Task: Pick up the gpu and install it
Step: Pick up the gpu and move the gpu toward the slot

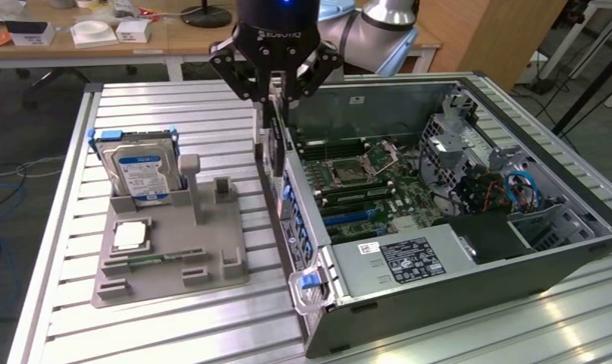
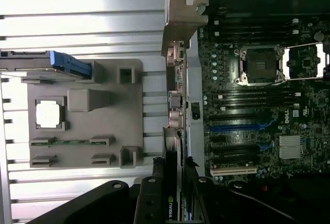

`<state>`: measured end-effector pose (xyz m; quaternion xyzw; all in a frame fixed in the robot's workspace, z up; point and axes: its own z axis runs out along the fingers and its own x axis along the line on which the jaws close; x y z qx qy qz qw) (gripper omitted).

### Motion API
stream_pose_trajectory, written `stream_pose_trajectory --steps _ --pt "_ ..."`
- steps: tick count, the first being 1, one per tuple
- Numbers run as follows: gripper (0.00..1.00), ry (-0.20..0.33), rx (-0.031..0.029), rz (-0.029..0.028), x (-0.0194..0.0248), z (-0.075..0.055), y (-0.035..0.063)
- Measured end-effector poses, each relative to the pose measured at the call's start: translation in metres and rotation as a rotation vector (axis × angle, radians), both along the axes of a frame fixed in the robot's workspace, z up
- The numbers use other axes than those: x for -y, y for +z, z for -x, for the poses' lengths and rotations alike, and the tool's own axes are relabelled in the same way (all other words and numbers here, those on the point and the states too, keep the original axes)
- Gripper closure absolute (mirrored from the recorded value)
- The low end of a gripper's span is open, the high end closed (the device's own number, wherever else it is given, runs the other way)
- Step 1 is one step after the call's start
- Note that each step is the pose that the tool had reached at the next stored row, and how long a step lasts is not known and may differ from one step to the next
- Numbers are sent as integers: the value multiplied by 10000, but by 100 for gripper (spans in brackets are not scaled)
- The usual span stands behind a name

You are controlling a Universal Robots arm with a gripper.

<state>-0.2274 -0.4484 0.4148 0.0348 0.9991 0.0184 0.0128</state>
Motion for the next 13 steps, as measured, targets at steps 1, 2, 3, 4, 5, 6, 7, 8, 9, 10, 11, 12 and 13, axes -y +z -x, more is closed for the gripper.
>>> stream_pose_trajectory --steps 1,2,3,4,5,6,7,8,9,10,11,12,13 --pt "74 3 1 0 0 -22 0" --pt "74 4 1 0 0 -44 0" --pt "74 6 0 -1 -1 -65 0" --pt "74 10 0 1 0 -85 0" --pt "74 12 0 0 0 -106 0" --pt "74 15 0 0 0 -126 0" --pt "74 18 -1 0 0 -146 0" --pt "74 20 -1 1 0 -166 0" --pt "74 24 -1 1 0 -188 0" --pt "74 28 0 0 0 -208 0" --pt "74 30 0 0 0 -227 0" --pt "74 33 -1 1 0 -247 0" --pt "74 35 -1 1 0 -265 0"
